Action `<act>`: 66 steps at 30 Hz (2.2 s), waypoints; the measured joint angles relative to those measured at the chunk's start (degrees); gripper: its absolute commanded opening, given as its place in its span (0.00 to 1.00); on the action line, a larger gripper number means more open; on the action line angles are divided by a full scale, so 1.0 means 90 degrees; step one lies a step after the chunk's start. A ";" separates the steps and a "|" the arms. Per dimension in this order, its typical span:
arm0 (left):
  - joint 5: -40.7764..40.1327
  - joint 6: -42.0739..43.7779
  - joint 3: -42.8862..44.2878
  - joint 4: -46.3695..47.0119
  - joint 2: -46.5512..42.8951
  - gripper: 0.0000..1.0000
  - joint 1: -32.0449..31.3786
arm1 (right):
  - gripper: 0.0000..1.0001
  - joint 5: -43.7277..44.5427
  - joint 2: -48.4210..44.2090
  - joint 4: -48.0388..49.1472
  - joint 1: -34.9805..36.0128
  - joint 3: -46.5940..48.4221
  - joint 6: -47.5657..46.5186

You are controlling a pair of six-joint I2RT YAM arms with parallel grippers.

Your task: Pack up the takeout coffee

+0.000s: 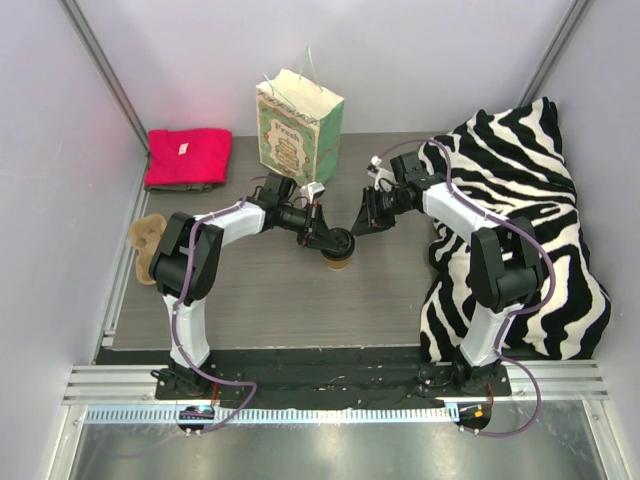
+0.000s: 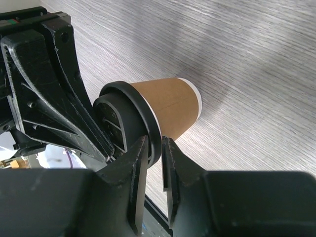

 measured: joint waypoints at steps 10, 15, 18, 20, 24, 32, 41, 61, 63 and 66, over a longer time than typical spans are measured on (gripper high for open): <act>0.0022 0.0012 0.0022 -0.0068 0.0017 0.00 0.0012 | 0.17 0.0219 0.0000 0.0002 0.0214 0.0027 -0.0134; 0.0034 0.0010 0.0034 -0.0068 0.0036 0.00 0.0046 | 0.05 0.0294 0.0015 0.0005 0.0226 0.0032 -0.0197; 0.0063 0.0010 0.0034 -0.0063 0.0056 0.00 0.0073 | 0.01 0.0306 0.0034 0.0000 0.0228 0.0051 -0.0211; 0.0107 0.0007 0.0034 -0.0063 0.0078 0.00 0.0095 | 0.01 0.0306 0.0058 0.0002 0.0236 0.0061 -0.0211; 0.0223 0.0005 0.0034 -0.0061 0.0129 0.00 0.0146 | 0.01 0.0279 0.0121 0.0032 0.0253 0.0095 -0.0214; 0.0328 0.0010 0.0034 -0.0063 0.0177 0.00 0.0209 | 0.01 0.0267 0.0253 0.0192 0.0318 0.0121 -0.0231; 0.0442 0.0032 0.0036 -0.0073 0.0226 0.00 0.0282 | 0.01 0.0097 0.0435 0.0406 0.0350 0.0143 -0.0231; 0.0146 0.0216 0.0160 -0.0452 0.0056 0.13 0.0180 | 0.29 0.0119 0.0461 -0.0539 0.0449 0.0780 -0.0665; 0.0053 0.0211 0.0177 -0.0486 0.0022 0.21 0.0158 | 0.29 0.0100 0.0461 -0.0612 0.0452 0.0831 -0.0678; -0.0051 0.0185 0.0345 -0.0595 0.0000 0.29 0.0131 | 0.29 0.0075 0.0461 -0.0738 0.0449 0.0942 -0.0709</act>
